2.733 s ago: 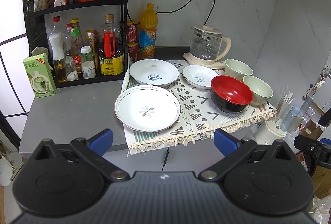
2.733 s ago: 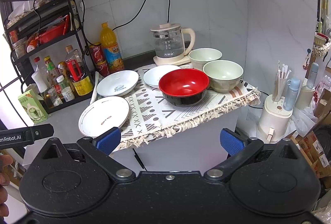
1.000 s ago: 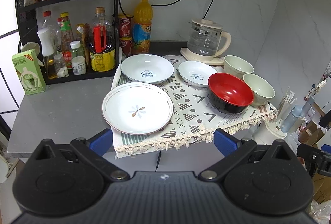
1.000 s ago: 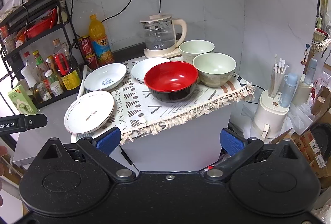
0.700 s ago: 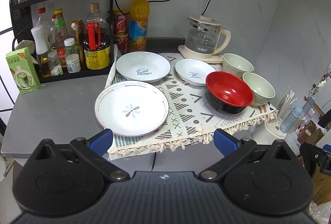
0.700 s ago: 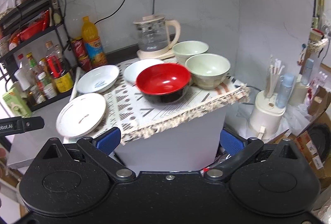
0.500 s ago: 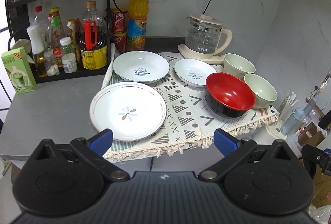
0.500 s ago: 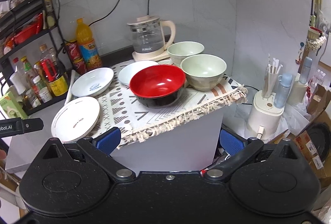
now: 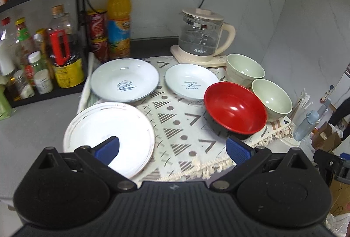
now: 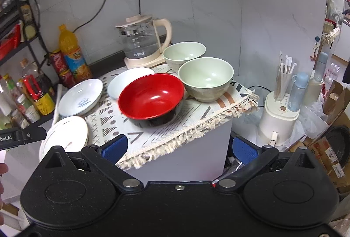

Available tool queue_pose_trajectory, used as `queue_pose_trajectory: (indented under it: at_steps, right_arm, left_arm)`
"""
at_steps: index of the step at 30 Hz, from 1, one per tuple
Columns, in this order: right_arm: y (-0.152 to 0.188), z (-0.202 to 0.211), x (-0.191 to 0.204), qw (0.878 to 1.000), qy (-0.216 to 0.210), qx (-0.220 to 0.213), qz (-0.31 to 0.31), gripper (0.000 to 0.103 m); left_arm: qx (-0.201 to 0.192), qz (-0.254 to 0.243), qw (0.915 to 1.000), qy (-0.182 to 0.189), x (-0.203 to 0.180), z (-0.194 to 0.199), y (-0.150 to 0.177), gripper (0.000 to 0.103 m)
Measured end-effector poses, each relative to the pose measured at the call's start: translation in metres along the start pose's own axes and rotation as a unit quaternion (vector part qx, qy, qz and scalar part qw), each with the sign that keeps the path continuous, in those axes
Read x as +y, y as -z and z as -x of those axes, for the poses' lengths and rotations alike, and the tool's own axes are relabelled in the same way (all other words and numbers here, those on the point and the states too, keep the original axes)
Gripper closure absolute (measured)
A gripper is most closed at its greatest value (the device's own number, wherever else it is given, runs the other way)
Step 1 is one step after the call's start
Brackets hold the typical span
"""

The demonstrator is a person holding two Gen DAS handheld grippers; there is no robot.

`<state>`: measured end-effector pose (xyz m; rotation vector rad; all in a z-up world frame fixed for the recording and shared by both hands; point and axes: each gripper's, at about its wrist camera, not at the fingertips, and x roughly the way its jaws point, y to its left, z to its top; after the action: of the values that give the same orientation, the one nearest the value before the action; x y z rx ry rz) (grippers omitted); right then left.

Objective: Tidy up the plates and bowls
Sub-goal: 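Reach the right gripper toward the large pale green bowl's rim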

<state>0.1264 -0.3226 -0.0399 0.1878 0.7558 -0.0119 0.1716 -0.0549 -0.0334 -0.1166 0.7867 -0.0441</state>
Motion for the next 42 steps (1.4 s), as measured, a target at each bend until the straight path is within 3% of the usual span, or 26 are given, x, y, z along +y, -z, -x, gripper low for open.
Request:
queue_pose_trajectory:
  at_steps: [11,24,38,42]
  right_arm:
    - [-0.043,-0.045,0.0,0.999,0.03,0.011,-0.025,0.0]
    - [-0.067,-0.094,-0.006,0.994,0.082,0.026,-0.07,0.0]
    - [-0.083,-0.127,-0.047,0.99,0.084,0.029,-0.11,0.0]
    - [-0.088,-0.142,-0.064,0.99,0.072,0.032,-0.118,0.001]
  left_arm:
    - [0.016,-0.029,0.9992,0.023,-0.009,-0.061,-0.058,0.001]
    - [0.041,-0.07,0.9956,0.048,-0.025,-0.122,-0.1,0.001]
    - [0.038,-0.09,0.9902,0.1,-0.081,-0.161,-0.121,0.001]
    - [0.052,-0.083,0.9906,0.095,-0.1,-0.179,-0.125,0.002]
